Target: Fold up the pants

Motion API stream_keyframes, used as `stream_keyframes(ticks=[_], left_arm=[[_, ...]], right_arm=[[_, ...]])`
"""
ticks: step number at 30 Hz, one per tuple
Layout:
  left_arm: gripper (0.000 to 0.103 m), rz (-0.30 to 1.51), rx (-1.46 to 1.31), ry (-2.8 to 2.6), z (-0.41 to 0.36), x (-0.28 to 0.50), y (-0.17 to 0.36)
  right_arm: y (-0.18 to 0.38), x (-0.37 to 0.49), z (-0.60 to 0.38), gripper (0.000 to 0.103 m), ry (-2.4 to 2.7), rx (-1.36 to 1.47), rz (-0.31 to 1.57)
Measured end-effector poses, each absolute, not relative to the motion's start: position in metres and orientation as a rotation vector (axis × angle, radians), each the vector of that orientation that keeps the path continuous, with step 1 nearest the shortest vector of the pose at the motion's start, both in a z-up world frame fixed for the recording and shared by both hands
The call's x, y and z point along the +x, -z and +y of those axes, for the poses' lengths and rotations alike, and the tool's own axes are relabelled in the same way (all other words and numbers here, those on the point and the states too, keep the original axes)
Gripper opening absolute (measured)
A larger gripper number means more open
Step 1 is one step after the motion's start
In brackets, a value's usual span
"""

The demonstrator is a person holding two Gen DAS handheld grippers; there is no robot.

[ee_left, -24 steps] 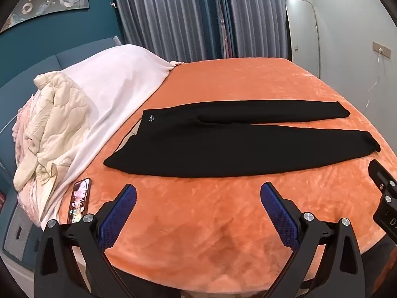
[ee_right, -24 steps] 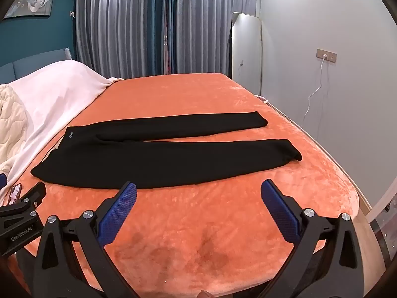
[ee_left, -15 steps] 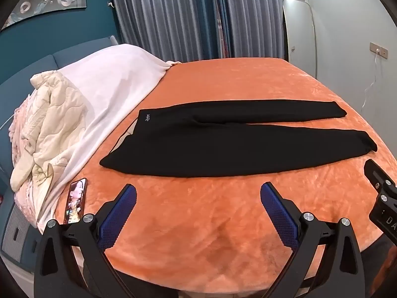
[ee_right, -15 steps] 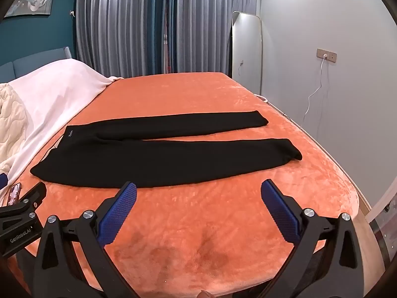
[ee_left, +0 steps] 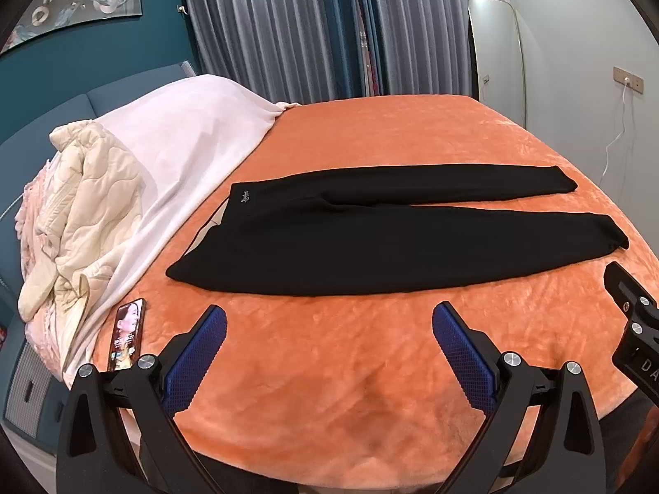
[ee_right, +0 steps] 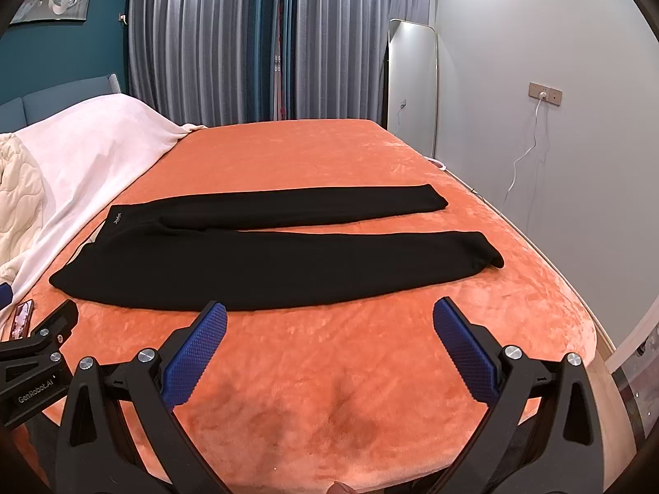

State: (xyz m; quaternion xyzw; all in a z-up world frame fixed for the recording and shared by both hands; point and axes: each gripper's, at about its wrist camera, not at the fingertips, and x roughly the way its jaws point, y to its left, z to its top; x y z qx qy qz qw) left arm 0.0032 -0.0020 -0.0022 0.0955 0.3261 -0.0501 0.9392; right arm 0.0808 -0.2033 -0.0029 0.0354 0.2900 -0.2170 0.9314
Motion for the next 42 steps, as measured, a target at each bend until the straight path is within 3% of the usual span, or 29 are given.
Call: stream_keyframes(ticks=[42], left_arm=[[0.098,0.663,0.208,0.102,0.0018,0.0027,0.0042]], right_arm=[[0.0051,0.08,-0.2046,0.098,0.446,0.086,0.602]])
